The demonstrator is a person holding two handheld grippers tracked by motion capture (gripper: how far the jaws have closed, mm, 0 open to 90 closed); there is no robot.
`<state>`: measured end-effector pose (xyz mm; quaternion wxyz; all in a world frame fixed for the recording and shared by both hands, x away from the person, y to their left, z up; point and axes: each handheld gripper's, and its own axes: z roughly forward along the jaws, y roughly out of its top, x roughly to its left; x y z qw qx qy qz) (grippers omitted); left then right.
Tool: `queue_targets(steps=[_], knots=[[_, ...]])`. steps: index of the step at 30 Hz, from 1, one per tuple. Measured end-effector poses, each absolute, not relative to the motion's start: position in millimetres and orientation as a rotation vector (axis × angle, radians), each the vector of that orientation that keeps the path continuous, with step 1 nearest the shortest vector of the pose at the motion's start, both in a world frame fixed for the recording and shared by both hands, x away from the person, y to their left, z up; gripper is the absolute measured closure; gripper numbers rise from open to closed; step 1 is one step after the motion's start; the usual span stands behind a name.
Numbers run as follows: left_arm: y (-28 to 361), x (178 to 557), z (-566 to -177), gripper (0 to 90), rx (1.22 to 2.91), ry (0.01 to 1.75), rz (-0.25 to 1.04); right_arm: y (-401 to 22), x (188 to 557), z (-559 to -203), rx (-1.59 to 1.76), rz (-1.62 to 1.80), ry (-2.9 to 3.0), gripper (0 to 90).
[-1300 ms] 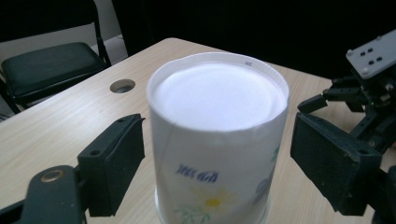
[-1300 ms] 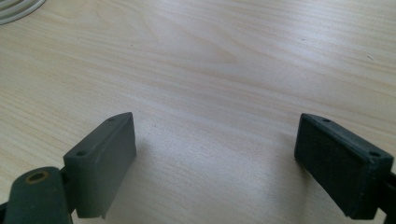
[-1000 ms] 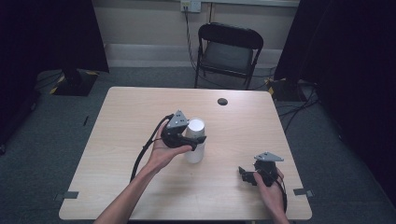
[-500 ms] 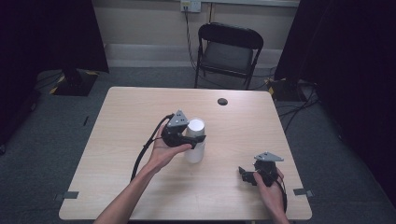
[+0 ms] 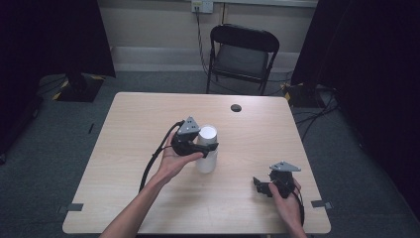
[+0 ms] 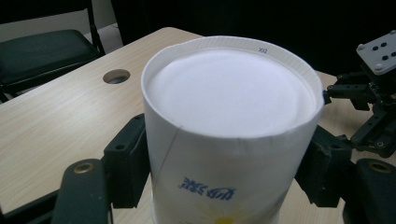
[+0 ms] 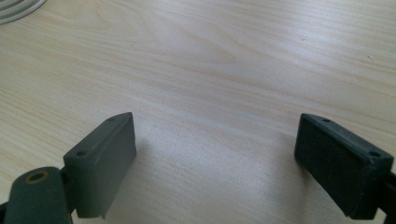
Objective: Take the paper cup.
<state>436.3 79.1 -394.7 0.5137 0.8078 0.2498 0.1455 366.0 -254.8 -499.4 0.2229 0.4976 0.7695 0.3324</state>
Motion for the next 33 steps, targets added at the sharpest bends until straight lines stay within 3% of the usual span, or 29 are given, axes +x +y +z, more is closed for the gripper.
queue_targets(steps=[33], knots=[[81,436,-383,31.2,1.929,0.607,0.345,-255,366,-499,1.374,0.918,2.125,12.2]])
